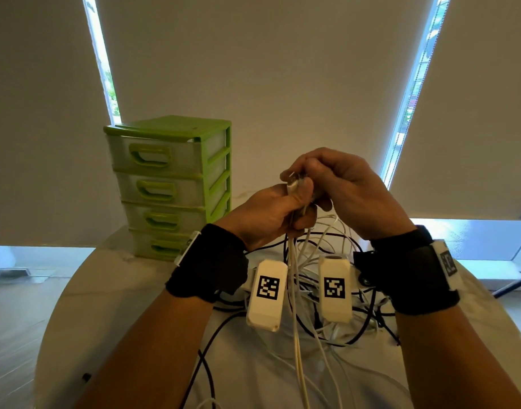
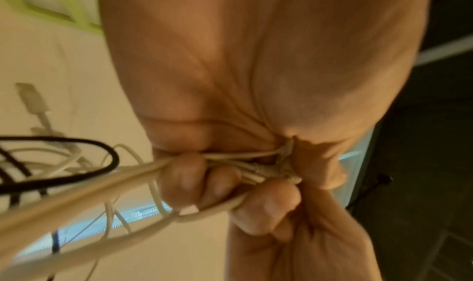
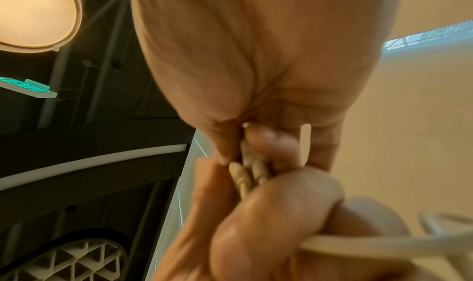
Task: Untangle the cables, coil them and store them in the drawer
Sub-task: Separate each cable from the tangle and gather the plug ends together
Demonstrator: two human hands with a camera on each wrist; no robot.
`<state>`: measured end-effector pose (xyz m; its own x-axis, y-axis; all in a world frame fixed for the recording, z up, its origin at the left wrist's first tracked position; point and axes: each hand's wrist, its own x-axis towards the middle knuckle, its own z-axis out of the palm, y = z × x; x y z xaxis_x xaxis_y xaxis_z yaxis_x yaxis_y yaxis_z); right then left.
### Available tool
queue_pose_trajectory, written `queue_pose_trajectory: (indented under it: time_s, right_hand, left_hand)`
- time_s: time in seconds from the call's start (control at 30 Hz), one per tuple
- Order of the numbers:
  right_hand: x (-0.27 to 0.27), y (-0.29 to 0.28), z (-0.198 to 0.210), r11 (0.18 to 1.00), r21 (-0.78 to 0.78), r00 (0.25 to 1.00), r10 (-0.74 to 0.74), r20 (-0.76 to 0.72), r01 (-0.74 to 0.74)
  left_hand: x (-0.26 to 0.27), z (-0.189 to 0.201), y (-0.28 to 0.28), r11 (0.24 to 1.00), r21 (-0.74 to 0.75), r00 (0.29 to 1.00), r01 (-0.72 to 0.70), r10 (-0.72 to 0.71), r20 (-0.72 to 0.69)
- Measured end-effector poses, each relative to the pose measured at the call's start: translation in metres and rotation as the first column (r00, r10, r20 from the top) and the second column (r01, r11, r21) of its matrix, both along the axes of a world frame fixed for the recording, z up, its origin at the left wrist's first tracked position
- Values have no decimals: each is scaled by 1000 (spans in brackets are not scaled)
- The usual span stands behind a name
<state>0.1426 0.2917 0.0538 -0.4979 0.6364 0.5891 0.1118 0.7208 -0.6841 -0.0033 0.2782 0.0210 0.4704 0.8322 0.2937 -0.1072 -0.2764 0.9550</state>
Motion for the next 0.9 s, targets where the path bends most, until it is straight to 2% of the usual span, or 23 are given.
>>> queue_pose_trajectory:
  time_s: [0.1,0.17,0.23,0.3,0.4,0.53,0.63,0.7,0.77,0.83,0.9]
  right_hand:
    - [-5,-1,0,999,28,998,-21,-64,23]
    - [-6,0,-2,1000,-11,996,11,-92,-12]
    - [-4,1,-4,993,-116,997,23,-70,-31]
    - [-2,3,-7,981,-196,998,7,70,7]
    - [-2,9,-13,979,-198,956,13,293,47]
    - [2,25,-25,981,-141,893,-58,445,134]
    - [10,40,-35,951,-111,838,-195,509,289]
    - [18,48,-39,926,-78,817,-284,502,370]
    - [22,52,-40,899,-5,811,-393,432,438]
    - [21,50,-37,863,55,808,-492,325,503]
    - [19,49,-33,837,89,813,-546,202,540]
  left_hand:
    - [-3,4,1,1000,3,1000,-4,4,-25]
    - [-9,7,4,999,-24,998,-41,42,54]
    - [-18,12,7,994,-43,981,-101,107,161]
    - [-26,17,9,992,-36,954,-123,128,269]
    - [-32,21,11,989,-42,912,-140,145,383]
    - [-31,23,11,966,-100,837,-237,255,485]
    - [-39,29,9,971,-148,736,-188,239,633]
    - [-45,33,9,963,-154,693,-223,268,669]
    - [-49,33,13,924,-178,649,-339,367,667]
    - [-50,27,17,855,-189,609,-484,484,628]
    - [-48,19,21,775,-156,602,-612,585,544]
